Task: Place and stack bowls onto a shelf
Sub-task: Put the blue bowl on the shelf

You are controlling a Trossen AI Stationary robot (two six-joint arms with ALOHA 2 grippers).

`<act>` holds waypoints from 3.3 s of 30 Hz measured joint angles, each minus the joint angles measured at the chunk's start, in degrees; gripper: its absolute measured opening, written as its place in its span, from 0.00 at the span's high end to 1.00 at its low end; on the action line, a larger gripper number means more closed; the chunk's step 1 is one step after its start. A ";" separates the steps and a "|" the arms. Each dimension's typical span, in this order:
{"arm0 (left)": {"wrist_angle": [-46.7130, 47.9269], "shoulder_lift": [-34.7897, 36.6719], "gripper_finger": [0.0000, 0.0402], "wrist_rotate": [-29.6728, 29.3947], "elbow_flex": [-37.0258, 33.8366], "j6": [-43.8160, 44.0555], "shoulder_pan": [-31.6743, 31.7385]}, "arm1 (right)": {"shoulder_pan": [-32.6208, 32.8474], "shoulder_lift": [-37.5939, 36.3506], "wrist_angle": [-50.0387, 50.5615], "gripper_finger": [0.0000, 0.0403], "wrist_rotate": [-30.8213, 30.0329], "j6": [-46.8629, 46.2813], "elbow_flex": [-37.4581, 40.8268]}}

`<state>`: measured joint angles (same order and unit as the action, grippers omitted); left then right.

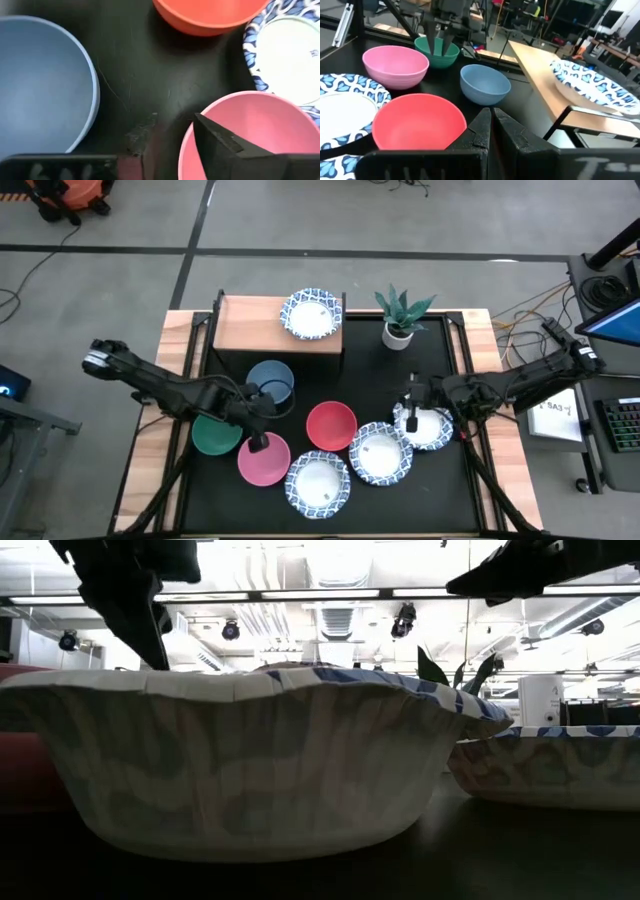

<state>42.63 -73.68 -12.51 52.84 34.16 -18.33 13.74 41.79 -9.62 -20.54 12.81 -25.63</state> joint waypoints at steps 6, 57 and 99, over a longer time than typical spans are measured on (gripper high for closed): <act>0.90 -5.26 0.63 -3.37 0.00 -0.62 0.03 | 0.00 -0.93 0.92 0.98 0.00 0.07 0.24; 11.92 -12.36 1.00 1.91 13.50 -18.69 3.36 | 0.00 -0.40 2.07 0.98 -0.06 -1.39 0.35; 22.34 -4.21 1.00 6.13 26.08 -54.69 51.61 | -0.04 -0.38 2.37 0.98 -0.06 -1.89 0.57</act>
<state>64.97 -77.88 -6.38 78.91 -20.53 33.28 13.69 41.41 -7.25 -20.60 10.92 -25.06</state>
